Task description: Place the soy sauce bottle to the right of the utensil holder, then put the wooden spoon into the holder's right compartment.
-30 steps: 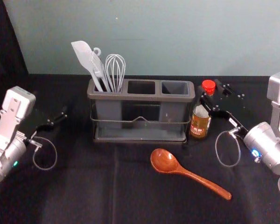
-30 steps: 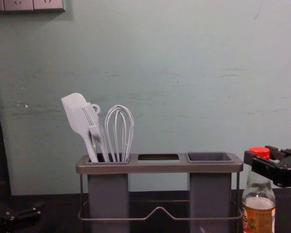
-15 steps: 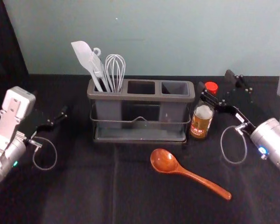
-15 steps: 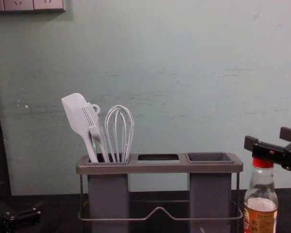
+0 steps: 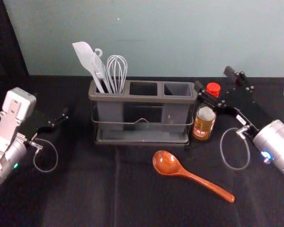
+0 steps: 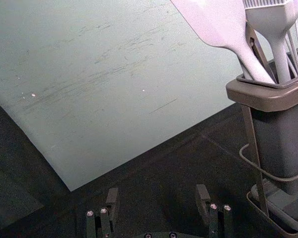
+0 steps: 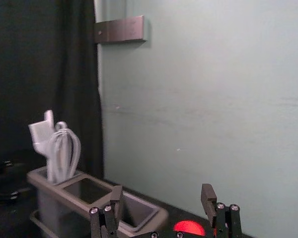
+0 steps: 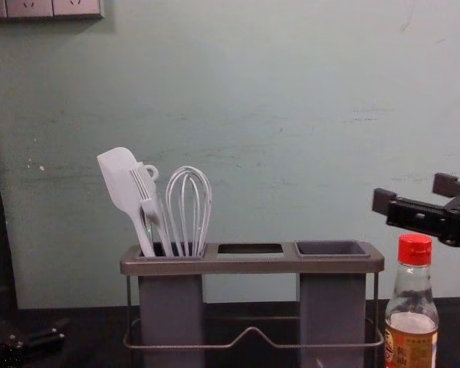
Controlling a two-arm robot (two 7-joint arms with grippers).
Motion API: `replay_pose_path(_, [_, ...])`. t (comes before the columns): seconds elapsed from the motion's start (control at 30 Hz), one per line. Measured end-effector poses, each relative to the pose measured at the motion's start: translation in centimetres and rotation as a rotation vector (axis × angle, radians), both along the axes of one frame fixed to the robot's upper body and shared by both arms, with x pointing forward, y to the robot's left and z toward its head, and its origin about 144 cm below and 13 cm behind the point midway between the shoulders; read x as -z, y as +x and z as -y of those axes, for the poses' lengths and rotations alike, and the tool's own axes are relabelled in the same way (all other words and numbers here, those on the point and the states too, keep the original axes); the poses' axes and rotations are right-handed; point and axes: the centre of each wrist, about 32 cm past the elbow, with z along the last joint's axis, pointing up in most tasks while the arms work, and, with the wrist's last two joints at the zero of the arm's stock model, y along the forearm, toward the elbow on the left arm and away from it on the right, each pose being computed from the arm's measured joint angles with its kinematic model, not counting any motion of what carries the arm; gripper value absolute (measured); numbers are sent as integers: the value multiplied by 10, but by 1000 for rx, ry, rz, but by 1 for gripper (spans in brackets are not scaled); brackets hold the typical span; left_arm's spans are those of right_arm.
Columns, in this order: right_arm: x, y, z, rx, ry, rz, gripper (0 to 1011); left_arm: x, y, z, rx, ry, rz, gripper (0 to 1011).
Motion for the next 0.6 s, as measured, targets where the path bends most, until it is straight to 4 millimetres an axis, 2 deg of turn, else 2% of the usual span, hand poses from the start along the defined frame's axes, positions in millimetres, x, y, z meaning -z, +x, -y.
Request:
replay_pose_path(0.27, [-8,-17,-18,-71,-35,-71,1002,0,0,0,0,0,0,1000])
replay_pose_path(0.6, [2,-37,-39,-135,-111,-144,1002,0,0,0,0,0,0,1000])
